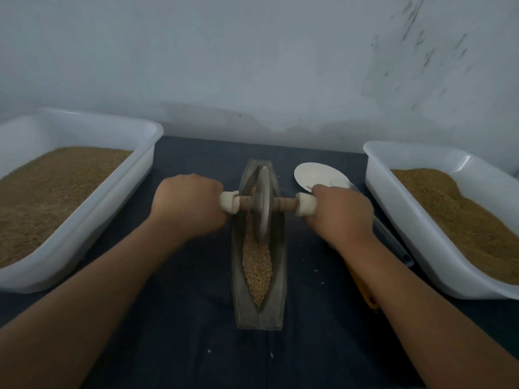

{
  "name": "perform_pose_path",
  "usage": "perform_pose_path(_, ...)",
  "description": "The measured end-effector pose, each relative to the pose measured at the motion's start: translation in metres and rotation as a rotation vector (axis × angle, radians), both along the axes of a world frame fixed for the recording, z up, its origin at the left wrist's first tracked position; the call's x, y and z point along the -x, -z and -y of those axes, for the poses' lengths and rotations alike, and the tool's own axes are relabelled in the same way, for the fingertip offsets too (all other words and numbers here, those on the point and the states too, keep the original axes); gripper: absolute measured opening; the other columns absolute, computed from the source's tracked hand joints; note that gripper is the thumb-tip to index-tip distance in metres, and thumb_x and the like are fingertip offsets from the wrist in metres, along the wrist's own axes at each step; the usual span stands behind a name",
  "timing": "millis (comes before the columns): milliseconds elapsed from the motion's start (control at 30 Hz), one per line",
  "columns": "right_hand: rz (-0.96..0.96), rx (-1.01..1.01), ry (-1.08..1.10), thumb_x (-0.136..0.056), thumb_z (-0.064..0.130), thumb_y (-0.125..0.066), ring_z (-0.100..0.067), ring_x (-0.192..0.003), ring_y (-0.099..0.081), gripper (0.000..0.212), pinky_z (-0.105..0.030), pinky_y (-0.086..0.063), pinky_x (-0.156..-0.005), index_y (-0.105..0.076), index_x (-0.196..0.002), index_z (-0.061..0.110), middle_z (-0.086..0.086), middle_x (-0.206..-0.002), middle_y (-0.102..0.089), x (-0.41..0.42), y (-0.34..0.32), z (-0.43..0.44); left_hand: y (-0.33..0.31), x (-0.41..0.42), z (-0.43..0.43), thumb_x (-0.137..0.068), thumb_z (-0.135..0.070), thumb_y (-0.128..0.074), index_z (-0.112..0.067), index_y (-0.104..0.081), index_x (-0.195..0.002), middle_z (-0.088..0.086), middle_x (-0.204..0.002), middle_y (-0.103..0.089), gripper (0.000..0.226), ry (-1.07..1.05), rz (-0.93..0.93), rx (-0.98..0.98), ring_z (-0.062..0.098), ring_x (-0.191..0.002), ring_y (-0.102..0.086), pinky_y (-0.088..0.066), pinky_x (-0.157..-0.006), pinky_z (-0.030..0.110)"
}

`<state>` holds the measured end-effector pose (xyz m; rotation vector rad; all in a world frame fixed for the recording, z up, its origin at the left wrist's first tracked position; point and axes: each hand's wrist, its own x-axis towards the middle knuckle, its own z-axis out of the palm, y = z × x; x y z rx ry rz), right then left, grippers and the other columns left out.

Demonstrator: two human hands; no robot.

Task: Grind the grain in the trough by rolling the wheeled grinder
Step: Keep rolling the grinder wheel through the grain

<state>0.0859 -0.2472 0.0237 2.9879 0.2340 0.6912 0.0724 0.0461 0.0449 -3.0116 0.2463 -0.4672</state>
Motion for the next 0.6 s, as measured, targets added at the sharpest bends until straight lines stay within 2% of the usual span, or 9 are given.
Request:
perform_pose_path(67,-0.049,-0.036,0.028,-0.088,0.050,-0.062,-0.021,-0.059,-0.048,0.026,-0.027,-0.025,-0.049,-0.053,-0.079,0.027,0.009,-0.061,-0.045,-0.010,-0.002,-0.003,-0.006,-0.009,0.004,-0.081,-0.054,-0.059,-0.029,-0.052,-0.069,-0.010,-0.066,-0.054,0.028,-0.011,-0.011,-0.008,0.011,-0.056,-0.046,-0.029,-0.051,0.028)
perform_pose_path(167,-0.121,-0.082,0.032,-0.092,0.054,-0.058,-0.020,-0.067,-0.059,0.027,-0.031,-0.042,-0.055,-0.058,-0.083,0.028,0.010,-0.066,-0.053,0.002,-0.001,-0.001,-0.011,-0.004,0.008,-0.083,-0.051,-0.059,-0.030,-0.052,-0.071,-0.010,-0.067,-0.055,0.025,-0.004,-0.008,-0.062,0.011,-0.056,-0.048,-0.028,-0.050,0.028)
perform_pose_path(300,-0.095,-0.060,-0.061,-0.086,0.061,-0.055,-0.009,-0.056,-0.053,0.032,-0.031,-0.047,-0.050,-0.050,-0.073,0.032,0.013,-0.059,-0.050,0.048,0.000,0.012,-0.001,0.029,-0.006,-0.081,-0.054,-0.063,-0.032,-0.042,-0.068,-0.011,-0.061,-0.049,0.033,0.067,0.033,-0.093,0.008,-0.053,-0.044,-0.028,-0.049,0.026)
perform_pose_path(400,-0.074,-0.065,-0.155,-0.080,0.063,-0.055,-0.007,-0.053,-0.054,0.029,-0.034,-0.051,-0.048,-0.054,-0.074,0.035,0.014,-0.059,-0.053,0.073,-0.002,0.018,0.012,0.047,-0.017,-0.072,-0.056,-0.065,-0.033,-0.034,-0.061,-0.013,-0.052,-0.039,0.040,0.148,0.109,-0.079,0.005,-0.044,-0.035,-0.022,-0.047,0.022)
perform_pose_path(500,-0.003,-0.022,-0.119,-0.077,0.057,-0.070,-0.011,-0.049,-0.048,0.033,-0.031,-0.044,-0.043,-0.049,-0.069,0.032,0.013,-0.055,-0.046,0.062,-0.004,0.011,0.017,0.037,-0.017,-0.073,-0.058,-0.065,-0.033,-0.035,-0.060,-0.012,-0.052,-0.041,0.041,0.116,0.103,-0.062,0.005,-0.044,-0.037,-0.024,-0.047,0.022)
perform_pose_path(600,-0.020,-0.001,0.001,-0.084,0.048,-0.069,-0.021,-0.057,-0.047,0.030,-0.027,-0.027,-0.048,-0.050,-0.073,0.027,0.010,-0.059,-0.041,0.022,-0.010,-0.003,0.010,0.006,-0.008,-0.079,-0.055,-0.062,-0.030,-0.048,-0.066,-0.010,-0.061,-0.051,0.032,0.027,0.048,-0.008,0.011,-0.053,-0.048,-0.032,-0.051,0.026)
